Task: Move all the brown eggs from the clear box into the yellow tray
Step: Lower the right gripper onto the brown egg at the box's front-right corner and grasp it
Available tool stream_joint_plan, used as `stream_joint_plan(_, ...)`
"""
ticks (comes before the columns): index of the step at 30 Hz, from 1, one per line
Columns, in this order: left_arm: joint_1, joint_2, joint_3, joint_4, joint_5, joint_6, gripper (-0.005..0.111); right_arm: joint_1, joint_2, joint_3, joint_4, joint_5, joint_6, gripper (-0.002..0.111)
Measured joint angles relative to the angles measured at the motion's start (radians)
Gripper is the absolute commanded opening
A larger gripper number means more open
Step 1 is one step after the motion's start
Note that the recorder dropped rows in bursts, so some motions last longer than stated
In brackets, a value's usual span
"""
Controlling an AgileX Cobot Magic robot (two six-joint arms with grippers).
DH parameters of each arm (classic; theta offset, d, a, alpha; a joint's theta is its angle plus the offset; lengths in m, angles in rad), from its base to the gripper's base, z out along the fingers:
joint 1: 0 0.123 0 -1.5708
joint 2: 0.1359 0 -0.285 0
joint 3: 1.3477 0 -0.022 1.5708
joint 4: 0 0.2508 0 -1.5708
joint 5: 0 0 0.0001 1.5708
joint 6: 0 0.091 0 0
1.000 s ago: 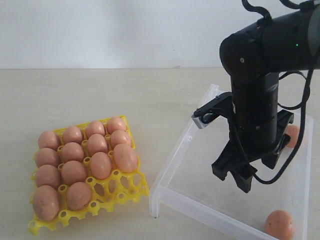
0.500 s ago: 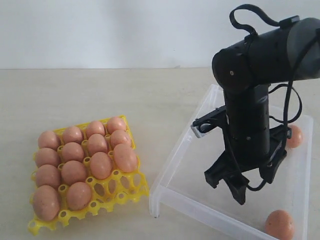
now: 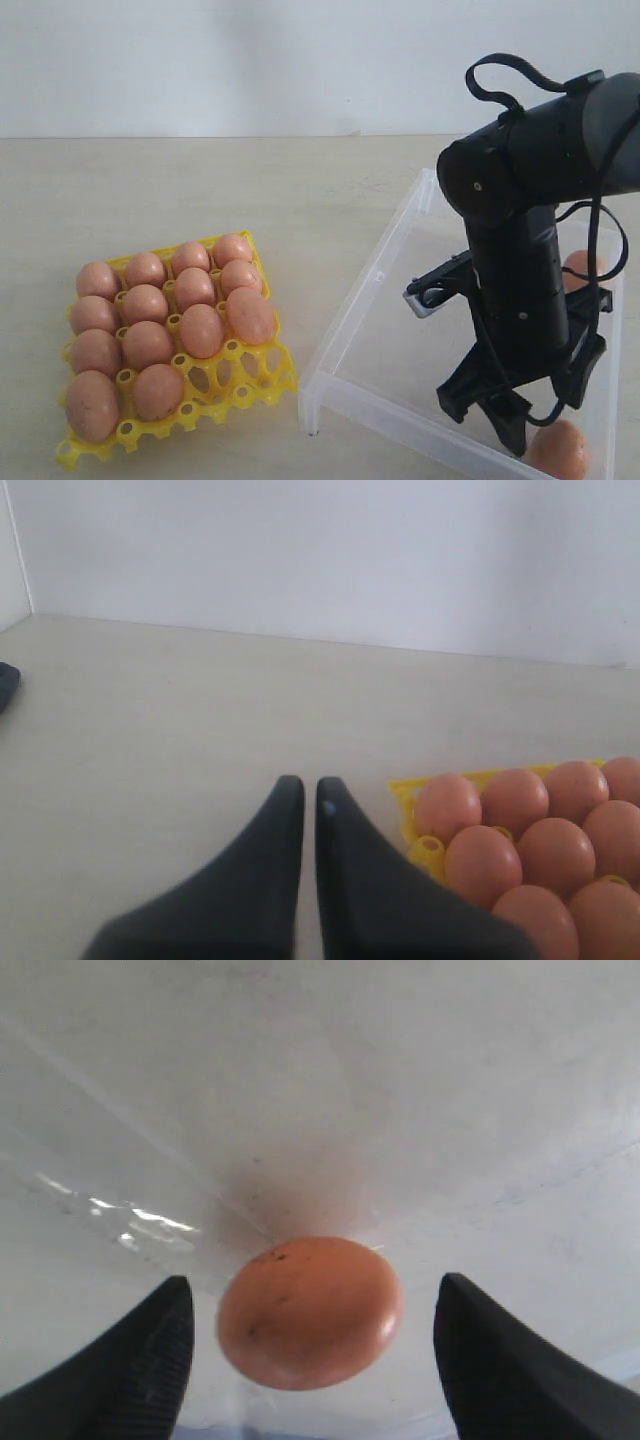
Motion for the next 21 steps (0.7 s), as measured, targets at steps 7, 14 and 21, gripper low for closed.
stream_joint_plan(7,0.000,0.000,0.000,0.000,0.000,0.000,0.004,0.000,0.000,0.047,0.003,0.000,-0.017,0.059)
stream_joint_plan(14,0.000,0.000,0.000,0.000,0.000,0.000,0.004,0.000,0.000,0.053,-0.030,0.000,-0.010,0.059)
stream_joint_plan(21,0.000,0.000,0.000,0.000,0.000,0.000,0.004,0.000,0.080,0.053,-0.030,-0.002,-0.002,0.059)
